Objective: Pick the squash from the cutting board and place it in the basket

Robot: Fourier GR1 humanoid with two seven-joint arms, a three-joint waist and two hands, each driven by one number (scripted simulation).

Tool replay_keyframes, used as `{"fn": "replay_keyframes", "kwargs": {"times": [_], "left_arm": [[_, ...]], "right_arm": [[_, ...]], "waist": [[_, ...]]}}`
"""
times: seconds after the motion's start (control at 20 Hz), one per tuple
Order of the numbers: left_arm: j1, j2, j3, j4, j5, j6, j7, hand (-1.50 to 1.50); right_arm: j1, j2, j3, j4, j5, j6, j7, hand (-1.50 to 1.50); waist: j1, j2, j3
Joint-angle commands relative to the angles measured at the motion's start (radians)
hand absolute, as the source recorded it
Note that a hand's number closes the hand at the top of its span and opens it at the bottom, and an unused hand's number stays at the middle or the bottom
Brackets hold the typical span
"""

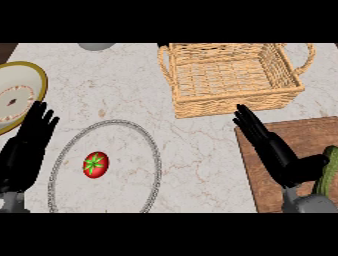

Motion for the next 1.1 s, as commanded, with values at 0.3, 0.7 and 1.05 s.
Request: {"fn": "replay_keyframes", "kwargs": {"times": [0.3,0.7,1.05], "left_arm": [[0.136,0.05,-0.141,0.219,-0.153,-0.036,0.093,0.0],[0.126,0.033,-0.151,0.228,-0.178,-0.031,0.106,0.0],[0.153,0.047,-0.133,0.196,-0.176,-0.018,0.121,0.0]], "right_arm": [[-0.115,-0.267,-0.29,-0.066,-0.108,0.185,-0.108,1.5],[-0.044,-0.127,-0.147,-0.204,0.209,-0.175,0.031,-1.5],[-0.049,-0.504,-0.277,-0.251,0.47,-0.165,0.301,-1.5]], "waist": [[-0.033,0.004,0.002],[-0.019,-0.005,-0.001],[-0.042,-0.011,-0.006]]}}
